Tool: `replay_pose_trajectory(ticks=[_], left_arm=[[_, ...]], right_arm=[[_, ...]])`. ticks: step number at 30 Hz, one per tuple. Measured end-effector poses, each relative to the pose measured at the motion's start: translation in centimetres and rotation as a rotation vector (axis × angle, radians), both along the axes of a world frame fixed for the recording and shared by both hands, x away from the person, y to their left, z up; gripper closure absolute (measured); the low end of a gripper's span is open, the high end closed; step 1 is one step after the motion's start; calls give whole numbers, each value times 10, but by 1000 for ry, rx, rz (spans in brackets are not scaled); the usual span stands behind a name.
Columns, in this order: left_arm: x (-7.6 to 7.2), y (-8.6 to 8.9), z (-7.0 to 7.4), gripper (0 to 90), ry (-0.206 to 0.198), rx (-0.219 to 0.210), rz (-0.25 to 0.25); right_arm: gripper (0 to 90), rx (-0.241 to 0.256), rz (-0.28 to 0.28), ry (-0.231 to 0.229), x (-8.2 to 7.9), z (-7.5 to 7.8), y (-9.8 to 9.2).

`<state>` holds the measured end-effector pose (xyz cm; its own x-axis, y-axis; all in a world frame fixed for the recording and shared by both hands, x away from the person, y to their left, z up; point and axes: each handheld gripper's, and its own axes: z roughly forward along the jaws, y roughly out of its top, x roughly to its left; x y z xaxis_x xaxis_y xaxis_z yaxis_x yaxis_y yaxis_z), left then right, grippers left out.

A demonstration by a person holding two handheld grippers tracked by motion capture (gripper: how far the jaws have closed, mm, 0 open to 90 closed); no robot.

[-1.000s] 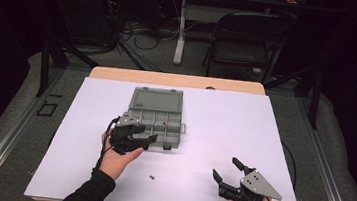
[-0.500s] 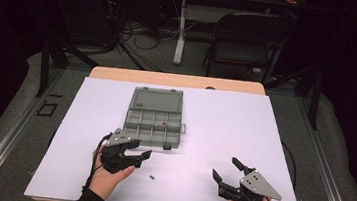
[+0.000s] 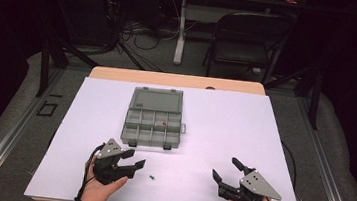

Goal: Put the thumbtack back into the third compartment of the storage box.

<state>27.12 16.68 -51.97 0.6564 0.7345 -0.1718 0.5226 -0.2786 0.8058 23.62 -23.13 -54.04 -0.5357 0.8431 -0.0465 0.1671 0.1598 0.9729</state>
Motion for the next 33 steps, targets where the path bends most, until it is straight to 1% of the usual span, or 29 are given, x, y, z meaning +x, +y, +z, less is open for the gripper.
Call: replay_pose_trajectory(ticks=[6, 8, 11, 12, 17, 20, 23, 25, 26, 28, 29, 30, 33], left_arm=[[-6, 0, -6, 469, 19, 0, -19], [-7, -2, -9, 480, 26, 6, -27], [-7, -4, -11, 495, 33, 12, -38], [-7, -6, -13, 496, 40, 6, -38], [-8, -12, -17, 514, 42, 27, -69], [-7, -16, -21, 522, 51, 37, -83], [-5, -19, -24, 542, 66, 40, -95], [-4, -21, -25, 548, 65, 46, -106], [-4, -22, -26, 553, 72, 43, -107], [-4, -24, -28, 552, 75, 41, -109], [-3, -25, -28, 553, 74, 48, -114], [-4, -26, -29, 552, 79, 40, -115], [-4, -30, -30, 533, 74, 53, -125]], right_arm=[[235, 2, 0, -6, 0, 0, 0], [235, -1, 1, -7, 0, 1, 0], [235, 3, 1, -10, 0, 1, 0], [235, 7, 1, -8, 0, 1, 0], [235, 5, 2, -8, 0, 1, -1], [234, 4, 3, -8, 0, 1, -1], [235, 0, 2, -5, -1, 1, -1], [235, 0, 2, -5, -1, 1, -1], [234, 0, 2, -6, -1, 1, -1], [235, -2, 3, -7, -1, 1, -1], [235, -2, 3, -7, -1, 1, -1], [235, -2, 3, -7, 0, 1, -1], [235, -2, 3, -6, 0, 1, -1]])
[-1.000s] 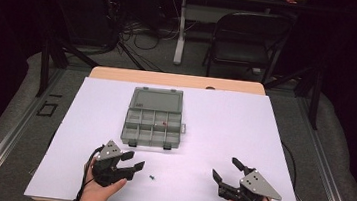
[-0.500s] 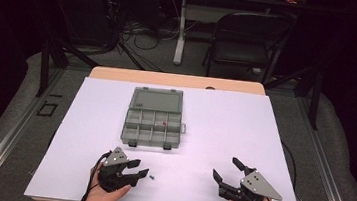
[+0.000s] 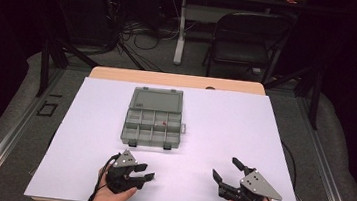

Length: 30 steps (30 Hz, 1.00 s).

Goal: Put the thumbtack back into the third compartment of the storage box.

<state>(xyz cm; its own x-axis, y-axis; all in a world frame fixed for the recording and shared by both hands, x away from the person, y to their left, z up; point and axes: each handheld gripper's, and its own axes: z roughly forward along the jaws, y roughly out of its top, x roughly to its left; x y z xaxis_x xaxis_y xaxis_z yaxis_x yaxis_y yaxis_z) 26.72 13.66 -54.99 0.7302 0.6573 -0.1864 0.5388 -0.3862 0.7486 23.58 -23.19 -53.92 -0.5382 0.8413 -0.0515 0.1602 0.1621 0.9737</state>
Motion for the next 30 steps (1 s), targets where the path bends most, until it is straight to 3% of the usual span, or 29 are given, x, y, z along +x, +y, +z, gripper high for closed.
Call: replay_pose_trajectory(ticks=[9, 30], left_arm=[[1, -7, -5, 528, -8, 28, -19], [0, -17, -10, 708, -9, 80, -92]], right_arm=[[235, 1, 0, 1, 0, 0, 0], [235, 1, 3, 2, 0, 0, 0]])
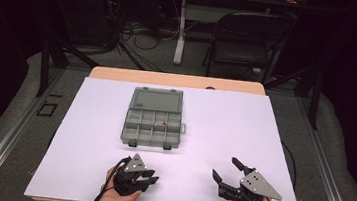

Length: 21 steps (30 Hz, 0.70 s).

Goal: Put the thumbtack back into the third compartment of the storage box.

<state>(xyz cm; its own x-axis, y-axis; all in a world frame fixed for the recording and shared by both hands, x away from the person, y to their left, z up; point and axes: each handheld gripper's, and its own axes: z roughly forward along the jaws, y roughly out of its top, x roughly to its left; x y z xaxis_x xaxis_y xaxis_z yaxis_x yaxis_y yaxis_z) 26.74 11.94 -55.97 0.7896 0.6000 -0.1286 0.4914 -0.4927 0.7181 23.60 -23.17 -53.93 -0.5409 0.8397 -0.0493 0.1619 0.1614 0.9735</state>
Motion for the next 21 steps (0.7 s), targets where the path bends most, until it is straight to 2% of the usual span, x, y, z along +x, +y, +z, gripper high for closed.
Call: replay_pose_trajectory(ticks=[4, 14, 21], left_arm=[[1, -2, -1, 754, -1, 23, -11], [2, -1, -2, 815, 3, 23, -4], [2, -1, -2, 823, 10, 19, 2]], right_arm=[[234, -1, 1, 0, 0, 0, 0], [234, -1, 3, -1, 0, 0, 0], [235, -1, 2, 1, 0, 0, 0]])
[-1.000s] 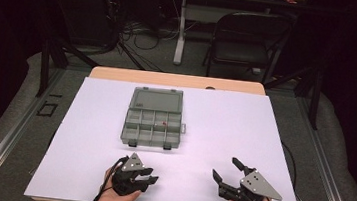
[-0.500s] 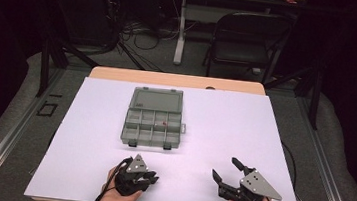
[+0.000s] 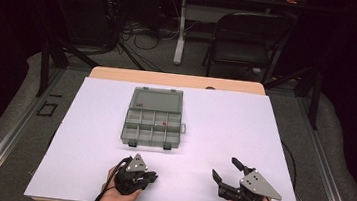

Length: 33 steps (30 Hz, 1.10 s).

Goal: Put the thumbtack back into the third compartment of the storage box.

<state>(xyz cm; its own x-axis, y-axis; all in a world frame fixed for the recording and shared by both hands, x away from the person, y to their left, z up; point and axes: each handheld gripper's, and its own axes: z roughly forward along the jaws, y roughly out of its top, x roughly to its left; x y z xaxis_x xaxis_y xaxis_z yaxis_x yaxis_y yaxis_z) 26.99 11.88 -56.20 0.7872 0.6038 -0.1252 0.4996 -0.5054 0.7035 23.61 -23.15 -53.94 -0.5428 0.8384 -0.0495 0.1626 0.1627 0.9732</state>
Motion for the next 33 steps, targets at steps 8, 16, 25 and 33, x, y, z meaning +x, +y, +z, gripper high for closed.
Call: replay_pose_trajectory(ticks=[8, 16, 25, 33], left_arm=[[1, 0, 0, 825, 0, 2, -2], [1, 0, 0, 826, 6, -2, 4], [2, 4, 5, 826, 2, -31, 22], [4, 12, 14, 826, -11, -69, 47]], right_arm=[[234, -1, 2, -1, 0, 0, 0], [235, -1, 0, 0, 0, 0, 0], [235, 1, 0, -2, 0, 0, -1], [234, -2, -1, 2, 1, 0, -1]])
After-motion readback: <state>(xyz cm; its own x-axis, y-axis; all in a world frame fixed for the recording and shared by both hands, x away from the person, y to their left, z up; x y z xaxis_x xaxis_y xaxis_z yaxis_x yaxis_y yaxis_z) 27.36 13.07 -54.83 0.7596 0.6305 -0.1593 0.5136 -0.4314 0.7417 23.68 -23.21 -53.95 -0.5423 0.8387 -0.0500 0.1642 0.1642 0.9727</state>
